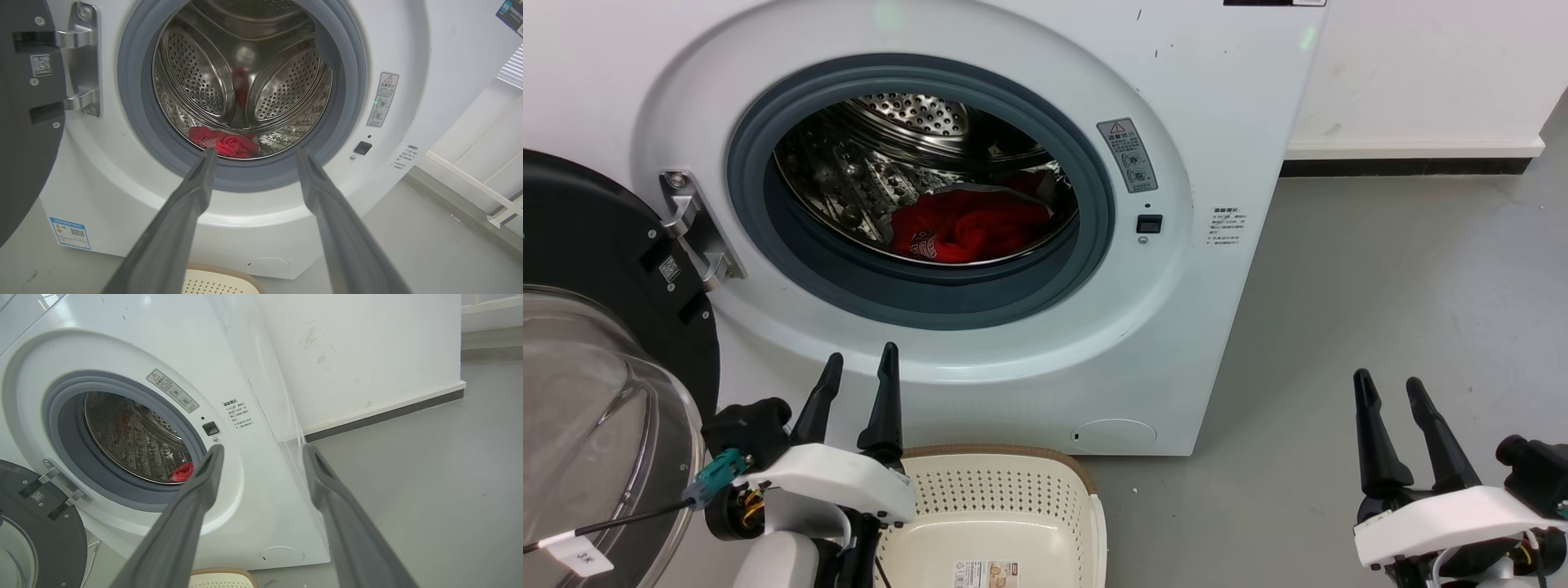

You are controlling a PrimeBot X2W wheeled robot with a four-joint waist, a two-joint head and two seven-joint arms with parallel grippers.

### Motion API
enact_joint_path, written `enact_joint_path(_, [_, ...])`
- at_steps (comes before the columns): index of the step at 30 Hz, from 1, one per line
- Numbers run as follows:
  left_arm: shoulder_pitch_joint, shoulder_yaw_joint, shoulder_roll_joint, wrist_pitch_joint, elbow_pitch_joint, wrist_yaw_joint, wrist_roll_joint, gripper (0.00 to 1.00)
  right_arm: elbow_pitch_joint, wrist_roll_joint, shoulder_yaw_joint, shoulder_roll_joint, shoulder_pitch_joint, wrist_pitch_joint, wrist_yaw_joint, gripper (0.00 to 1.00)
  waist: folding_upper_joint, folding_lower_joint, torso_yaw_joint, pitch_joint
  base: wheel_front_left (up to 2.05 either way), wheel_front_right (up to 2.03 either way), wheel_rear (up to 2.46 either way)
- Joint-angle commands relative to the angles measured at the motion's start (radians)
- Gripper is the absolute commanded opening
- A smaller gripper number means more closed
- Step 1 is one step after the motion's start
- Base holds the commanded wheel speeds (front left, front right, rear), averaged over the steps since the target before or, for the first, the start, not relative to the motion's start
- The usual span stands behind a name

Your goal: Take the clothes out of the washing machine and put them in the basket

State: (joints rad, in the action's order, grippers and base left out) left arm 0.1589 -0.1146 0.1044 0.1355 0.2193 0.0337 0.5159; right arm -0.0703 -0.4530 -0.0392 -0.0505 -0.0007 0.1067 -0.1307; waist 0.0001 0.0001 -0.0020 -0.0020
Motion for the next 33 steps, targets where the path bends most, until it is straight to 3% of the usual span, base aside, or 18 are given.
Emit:
enact_joint_path(1, [0.026,-0.006,0.009,0.010,-0.007,-0.006,-0.029,1.00,0.016,0.029,0.003,0.000,-0.001,0.009,0.000,1.00,-0.0001,0.0000,0.000,0.000,0.00,0.00,0.00])
enact_joint_path(17, [0.025,-0.033,0.022,0.058,0.010,-0.041,-0.189,1.00,0.035,0.241,0.015,0.000,0.020,0.013,0.000,1.00,-0.0001,0.0000,0.008,-0.002,0.00,0.00,0.00])
enact_joint_path(33, [0.025,-0.028,0.017,0.093,0.044,-0.040,-0.305,1.00,0.047,0.374,0.008,0.000,0.036,0.016,0.000,1.00,-0.0001,-0.0001,0.013,-0.002,0.00,0.00,0.00])
